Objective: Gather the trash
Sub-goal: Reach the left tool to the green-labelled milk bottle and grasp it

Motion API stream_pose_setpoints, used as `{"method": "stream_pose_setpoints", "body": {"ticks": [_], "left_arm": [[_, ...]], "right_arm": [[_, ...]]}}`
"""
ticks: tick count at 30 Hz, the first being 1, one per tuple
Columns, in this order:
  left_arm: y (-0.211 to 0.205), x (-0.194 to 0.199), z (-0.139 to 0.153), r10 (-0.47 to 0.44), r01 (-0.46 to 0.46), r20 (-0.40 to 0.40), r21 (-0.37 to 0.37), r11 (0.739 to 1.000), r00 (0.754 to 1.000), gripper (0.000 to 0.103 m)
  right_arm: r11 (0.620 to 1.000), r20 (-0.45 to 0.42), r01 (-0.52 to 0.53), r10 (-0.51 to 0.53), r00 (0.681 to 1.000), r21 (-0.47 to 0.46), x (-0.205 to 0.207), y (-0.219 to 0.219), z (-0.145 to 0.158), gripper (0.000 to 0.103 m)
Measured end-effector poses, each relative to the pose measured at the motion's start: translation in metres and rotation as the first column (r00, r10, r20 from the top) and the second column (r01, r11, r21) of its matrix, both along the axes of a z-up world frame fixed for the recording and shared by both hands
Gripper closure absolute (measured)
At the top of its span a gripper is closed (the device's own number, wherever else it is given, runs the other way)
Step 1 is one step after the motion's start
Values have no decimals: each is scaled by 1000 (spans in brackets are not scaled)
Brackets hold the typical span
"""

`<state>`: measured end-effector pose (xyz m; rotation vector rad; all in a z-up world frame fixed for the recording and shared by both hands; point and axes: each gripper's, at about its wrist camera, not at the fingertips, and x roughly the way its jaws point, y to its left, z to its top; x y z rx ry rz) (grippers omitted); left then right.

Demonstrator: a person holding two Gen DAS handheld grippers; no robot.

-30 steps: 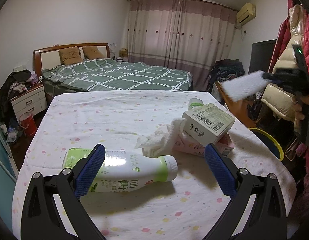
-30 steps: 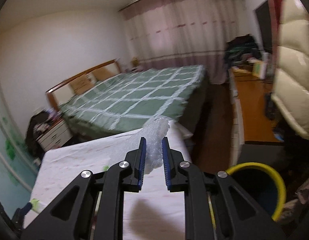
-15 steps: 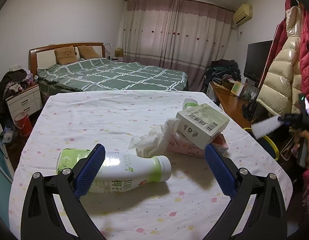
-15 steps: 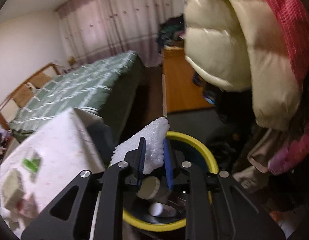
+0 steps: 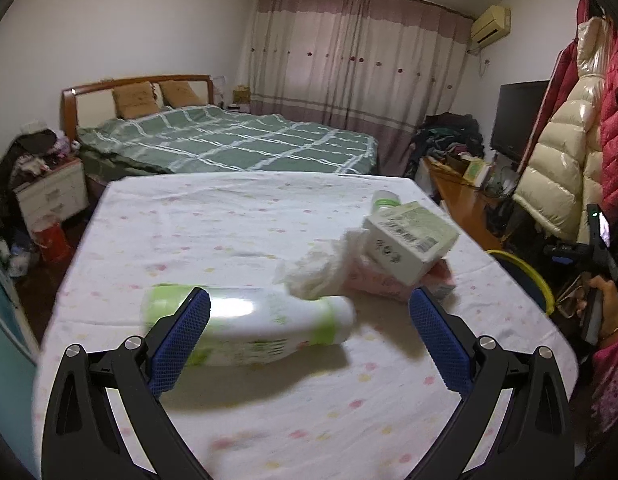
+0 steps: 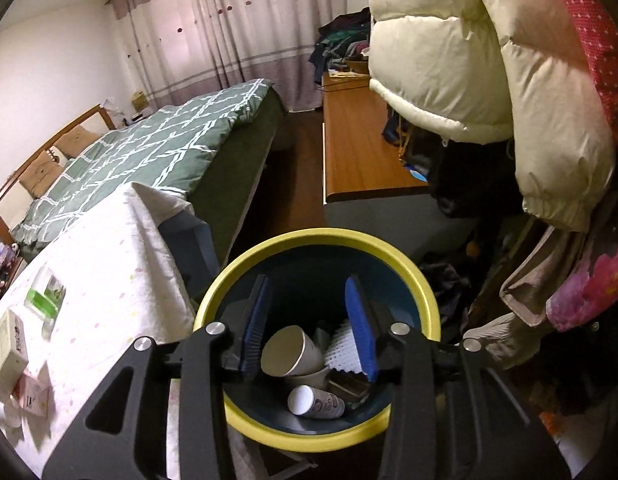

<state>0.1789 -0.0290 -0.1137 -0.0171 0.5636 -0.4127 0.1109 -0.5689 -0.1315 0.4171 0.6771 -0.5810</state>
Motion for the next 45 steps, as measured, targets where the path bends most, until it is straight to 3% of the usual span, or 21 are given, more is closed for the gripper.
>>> {"method": "stream_pose_setpoints", "body": {"ticks": [4,8,16,22,29,32,35,37,41,43,45], "left_arm": [[25,0,0,63,-63,-6,56,996,998,5],[48,8,-4,78,-76,-44,52,996,996,5],[54,39,-31,-19,19,-194,-1,1000,981,5],[39,18,-29,-109,109,-202,-9,994,973,5],[14,-24,-25,-261,260,-238,-34,965,936,5],[4,-46,-15,-337,339,-212,-26,940,917,5],[-1,-55,1,-343,352,-167,28,936,925,5],[-2,-48,8,-329,340,-160,45,940,931,5],[-13,-13,11,-280,305,-221,88,948,934,5],[-20,7,8,-247,290,-287,120,949,926,5],[-29,25,3,-240,306,-366,133,943,899,5]], "right_arm": [[1000,-4,-17,17,1000,21,1,3,-6,65],[999,-10,-30,31,999,36,5,7,-11,65],[997,-1,-59,59,998,43,9,17,-8,65],[997,3,-58,58,998,50,8,16,-8,63],[996,14,-68,67,998,63,7,16,-9,63],[995,15,-75,74,997,65,7,17,-9,63],[994,19,-79,78,997,69,8,17,-9,63],[994,24,-80,79,997,73,8,16,-9,63],[993,27,-86,84,996,81,8,19,-9,63],[992,26,-90,88,996,83,8,19,-9,62],[992,28,-96,94,995,84,9,19,-9,61]]}}
